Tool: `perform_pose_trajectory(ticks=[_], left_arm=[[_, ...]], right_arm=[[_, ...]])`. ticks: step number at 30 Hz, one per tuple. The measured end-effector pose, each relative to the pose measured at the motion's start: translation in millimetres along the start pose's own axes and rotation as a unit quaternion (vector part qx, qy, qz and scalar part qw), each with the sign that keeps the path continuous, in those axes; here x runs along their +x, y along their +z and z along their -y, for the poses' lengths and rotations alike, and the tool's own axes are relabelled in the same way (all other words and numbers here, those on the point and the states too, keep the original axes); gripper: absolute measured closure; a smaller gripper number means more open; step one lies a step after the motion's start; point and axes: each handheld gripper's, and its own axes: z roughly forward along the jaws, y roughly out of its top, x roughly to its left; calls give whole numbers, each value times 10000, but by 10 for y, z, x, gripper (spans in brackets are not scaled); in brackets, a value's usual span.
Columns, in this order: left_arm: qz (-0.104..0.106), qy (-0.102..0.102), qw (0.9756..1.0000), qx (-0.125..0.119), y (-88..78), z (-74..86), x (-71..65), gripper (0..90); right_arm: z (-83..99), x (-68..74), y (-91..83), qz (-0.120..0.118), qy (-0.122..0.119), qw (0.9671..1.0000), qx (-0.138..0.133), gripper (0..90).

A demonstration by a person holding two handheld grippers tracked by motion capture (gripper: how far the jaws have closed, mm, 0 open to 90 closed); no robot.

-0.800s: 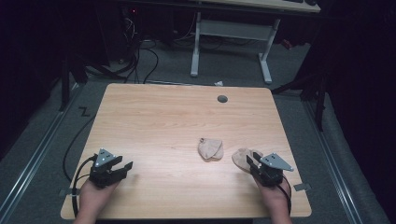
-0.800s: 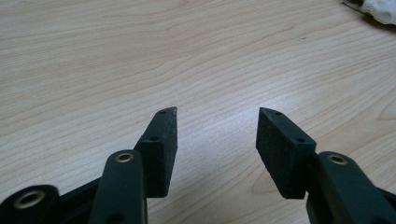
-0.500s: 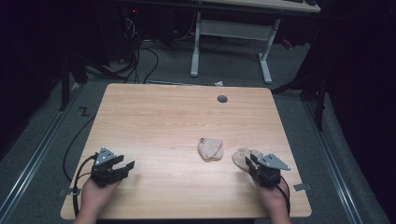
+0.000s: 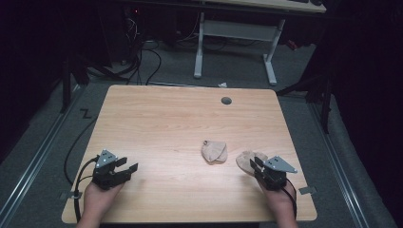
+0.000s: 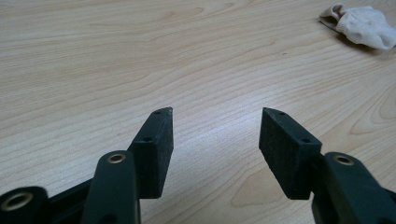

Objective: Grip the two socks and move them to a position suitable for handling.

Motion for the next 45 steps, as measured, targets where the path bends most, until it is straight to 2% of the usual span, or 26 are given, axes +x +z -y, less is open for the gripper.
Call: perform_pose_trajectory(ticks=[4, 15, 19, 24, 31, 35, 40, 45], left_arm=[[-2, 10, 10000, 8, 9, -1, 3, 452], [-62, -27, 10000, 4, -3, 6, 17, 450], [-53, -23, 10000, 44, 15, 11, 17, 452], [-48, 13, 10000, 34, -1, 15, 0, 452], [-31, 18, 10000, 72, 26, 22, -5, 451], [-20, 55, 9999, 98, 33, 23, -14, 449], [5, 94, 9999, 76, 8, 20, -43, 449], [62, 179, 9998, 84, 0, 10, -94, 446]], right_arm=[[-29, -39, 19, -14, 49, 10000, 27, 826], [-48, -142, 140, -23, 24, 9997, 228, 878], [-5, -228, 201, -34, 177, 9990, 409, 898], [28, -256, 230, 26, 147, 9984, 550, 898], [42, -344, 281, 163, 239, 9976, 627, 889], [69, -363, 343, 215, 324, 9955, 859, 869], [91, -368, 395, 182, 379, 9932, 1089, 868], [97, -365, 393, 141, 407, 9931, 1086, 872]])
